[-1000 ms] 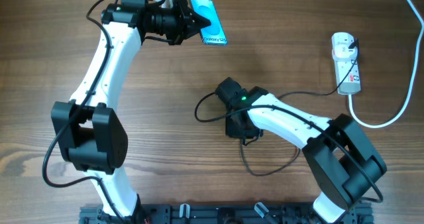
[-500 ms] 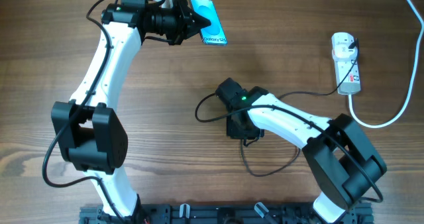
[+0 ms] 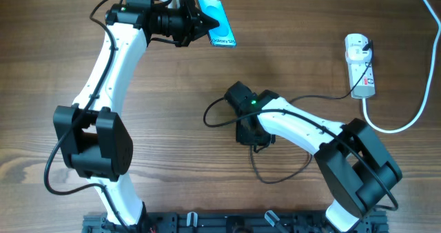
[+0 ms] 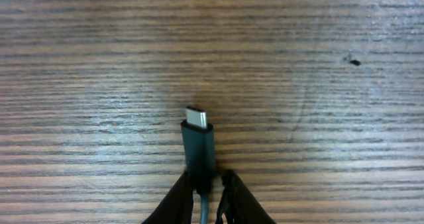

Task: Plug charger to phone and switch on socket

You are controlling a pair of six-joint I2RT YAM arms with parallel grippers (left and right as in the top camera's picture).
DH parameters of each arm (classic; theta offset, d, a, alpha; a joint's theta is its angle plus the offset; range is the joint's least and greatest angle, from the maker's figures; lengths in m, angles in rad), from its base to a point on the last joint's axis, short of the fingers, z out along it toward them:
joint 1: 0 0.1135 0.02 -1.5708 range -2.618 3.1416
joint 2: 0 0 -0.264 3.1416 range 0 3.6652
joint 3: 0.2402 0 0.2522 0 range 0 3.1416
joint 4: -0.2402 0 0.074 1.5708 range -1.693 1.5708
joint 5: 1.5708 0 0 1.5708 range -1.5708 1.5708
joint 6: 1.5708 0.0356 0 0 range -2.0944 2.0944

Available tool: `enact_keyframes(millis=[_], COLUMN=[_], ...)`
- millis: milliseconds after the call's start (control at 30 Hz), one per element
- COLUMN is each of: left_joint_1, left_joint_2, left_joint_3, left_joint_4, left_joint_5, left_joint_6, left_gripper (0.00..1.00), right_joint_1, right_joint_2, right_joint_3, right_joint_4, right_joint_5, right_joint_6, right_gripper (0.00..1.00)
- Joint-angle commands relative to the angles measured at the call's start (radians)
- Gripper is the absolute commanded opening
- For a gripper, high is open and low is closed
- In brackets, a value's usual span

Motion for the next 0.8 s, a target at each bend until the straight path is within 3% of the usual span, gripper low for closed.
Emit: enact_keyframes(millis=[0,500,567,767], left_joint_1=[0.001,0.001,0.001,0.001], left_joint_2=[-0.024,-0.024,-0.024,-0.024], left_joint_3=[0.001,0.001,0.001,0.001], left_joint_4=[0.002,-0.004,-0.004,-0.003], left_joint_5=[0.013,0.013,0.013,0.013], left_joint_6=[0.027,0.027,0.027,0.029], left_gripper=[0.04,0.04,0.04,0.04], right_joint_1=[-0.007,-0.007,-0.007,-0.008], right_joint_2=[0.032,0.032,0.032,0.031], right_joint_3=[-0.005,-0.004,-0.003,0.025], right_joint_4=[0.010,0.005,0.006,0.004], right_joint_5=[0.003,0.002,-0.013,-0.079], right_joint_6=[0.014,0.012,-0.013,-0.093], right_gripper=[0.18,0.09,0.05,0.04])
